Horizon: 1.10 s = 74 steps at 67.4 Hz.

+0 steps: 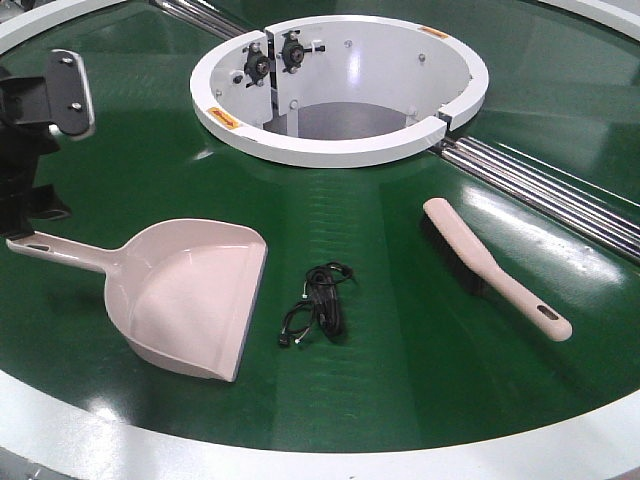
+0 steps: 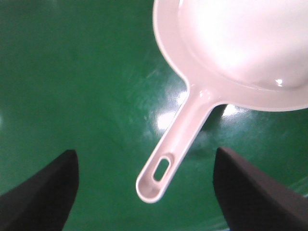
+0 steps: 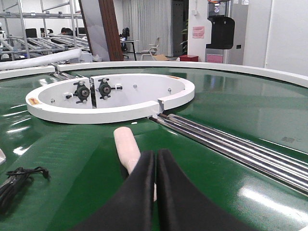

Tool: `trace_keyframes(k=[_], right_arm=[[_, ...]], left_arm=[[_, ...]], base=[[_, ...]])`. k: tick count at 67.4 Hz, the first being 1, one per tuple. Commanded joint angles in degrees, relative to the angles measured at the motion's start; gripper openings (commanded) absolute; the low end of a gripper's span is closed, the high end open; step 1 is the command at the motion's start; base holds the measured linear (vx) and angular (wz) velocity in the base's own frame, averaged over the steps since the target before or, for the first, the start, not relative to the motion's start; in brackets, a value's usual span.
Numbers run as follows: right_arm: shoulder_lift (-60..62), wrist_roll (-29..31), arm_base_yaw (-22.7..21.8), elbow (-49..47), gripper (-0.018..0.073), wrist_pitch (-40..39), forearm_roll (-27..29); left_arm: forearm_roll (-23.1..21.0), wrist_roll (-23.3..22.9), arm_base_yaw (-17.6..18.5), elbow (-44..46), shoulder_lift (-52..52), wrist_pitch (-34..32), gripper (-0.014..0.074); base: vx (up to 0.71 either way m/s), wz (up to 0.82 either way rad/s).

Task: Clean and inspect green conveyor with broom and dustpan
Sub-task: 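Move the left gripper down to the pink dustpan handle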

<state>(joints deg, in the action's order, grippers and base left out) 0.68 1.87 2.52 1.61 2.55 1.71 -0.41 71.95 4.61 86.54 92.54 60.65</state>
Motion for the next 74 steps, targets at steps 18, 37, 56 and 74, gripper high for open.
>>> trace_keyframes(k=[18, 37, 56, 74], right_arm=[[0.6, 0.2, -0.1, 0.2, -0.0008, -4.0, -0.7], [0.6, 0.2, -0.1, 0.2, -0.0008, -4.0, -0.7], [0.6, 0.2, -0.1, 0.2, -0.0008, -4.0, -0.7], [0.6, 0.2, -0.1, 0.2, -0.0008, -4.0, -0.7]], left_arm=[[2.0, 3.4, 0.8, 2.0, 4.1, 1.9, 0.0533], [3.2, 6.6, 0.8, 2.0, 8.3, 1.4, 0.0533], [5.1, 8.3, 0.8, 2.0, 12.4, 1.2, 0.0533], [5.3, 13.1, 1.4, 2.0, 15.4, 0.0, 0.0533]], base=[[0.00, 0.00], [0.00, 0.00], [0.00, 0.00], [0.00, 0.00]])
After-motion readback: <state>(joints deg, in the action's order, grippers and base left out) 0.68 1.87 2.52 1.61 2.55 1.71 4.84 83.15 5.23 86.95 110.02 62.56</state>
